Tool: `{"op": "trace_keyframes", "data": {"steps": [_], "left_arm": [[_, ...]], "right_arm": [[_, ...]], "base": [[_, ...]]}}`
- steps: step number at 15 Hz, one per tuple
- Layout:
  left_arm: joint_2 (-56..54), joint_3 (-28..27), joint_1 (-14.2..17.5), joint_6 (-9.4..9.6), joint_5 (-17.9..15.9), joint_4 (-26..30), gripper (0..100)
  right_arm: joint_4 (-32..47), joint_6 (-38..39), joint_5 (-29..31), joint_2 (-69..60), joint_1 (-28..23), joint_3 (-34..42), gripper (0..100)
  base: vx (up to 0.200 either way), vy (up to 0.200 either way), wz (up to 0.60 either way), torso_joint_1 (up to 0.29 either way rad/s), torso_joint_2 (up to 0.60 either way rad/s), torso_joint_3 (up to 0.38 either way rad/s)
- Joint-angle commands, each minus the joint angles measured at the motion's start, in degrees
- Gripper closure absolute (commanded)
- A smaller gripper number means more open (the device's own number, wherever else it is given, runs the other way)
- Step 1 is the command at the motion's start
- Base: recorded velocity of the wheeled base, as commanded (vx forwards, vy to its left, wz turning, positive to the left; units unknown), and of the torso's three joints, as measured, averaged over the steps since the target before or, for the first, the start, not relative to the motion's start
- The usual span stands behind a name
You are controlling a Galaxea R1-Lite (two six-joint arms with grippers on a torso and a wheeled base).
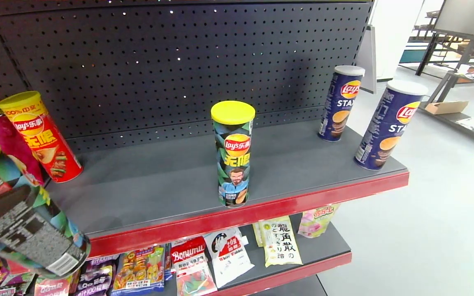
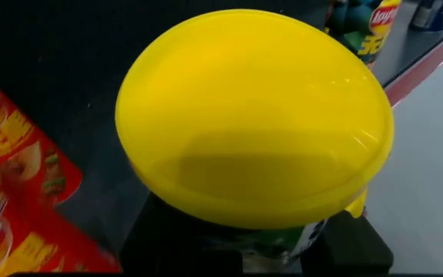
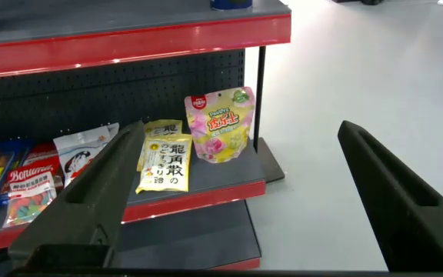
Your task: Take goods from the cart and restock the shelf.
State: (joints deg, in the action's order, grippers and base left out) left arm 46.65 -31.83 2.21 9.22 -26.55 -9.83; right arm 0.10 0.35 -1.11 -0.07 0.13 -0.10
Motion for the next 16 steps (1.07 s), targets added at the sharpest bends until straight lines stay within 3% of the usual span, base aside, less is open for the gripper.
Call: {"op": "trace_keyframes", "data": {"steps": [1,3,6,9,11,13,16], "left_arm": [[11.71,-0.43,-6.86,-2.01,0.01,-9.33,100],[18.56,-2.71,-8.01,-2.62,0.18,-15.84,100],[28.49,-7.72,-8.62,-2.54,0.45,-21.29,100],[37.99,-14.75,-12.14,-2.98,2.29,-22.96,100],[45.63,-25.04,-18.55,-6.76,9.59,-22.43,100],[52.40,-33.30,-20.84,-9.22,14.16,-22.34,100],[58.64,-38.31,-22.86,-9.30,18.03,-22.25,100]], "right_arm": [[-0.01,0.00,-0.03,0.07,0.04,0.01,0],[-0.01,0.00,-0.03,0.07,0.04,0.01,0],[-0.01,0.00,-0.03,0.07,0.04,0.01,0],[-0.01,0.00,-0.03,0.07,0.04,0.01,0],[-0.01,0.00,-0.03,0.07,0.04,0.01,0],[-0.01,0.00,-0.03,0.07,0.04,0.01,0],[-0.01,0.00,-0.03,0.07,0.04,0.10,0]], "base": [[0.000,0.000,0.00,0.000,0.00,0.000],[0.000,0.000,0.00,0.000,0.00,0.000],[0.000,0.000,0.00,0.000,0.00,0.000],[0.000,0.000,0.00,0.000,0.00,0.000],[0.000,0.000,0.00,0.000,0.00,0.000],[0.000,0.000,0.00,0.000,0.00,0.000],[0.000,0.000,0.00,0.000,0.00,0.000]]}}
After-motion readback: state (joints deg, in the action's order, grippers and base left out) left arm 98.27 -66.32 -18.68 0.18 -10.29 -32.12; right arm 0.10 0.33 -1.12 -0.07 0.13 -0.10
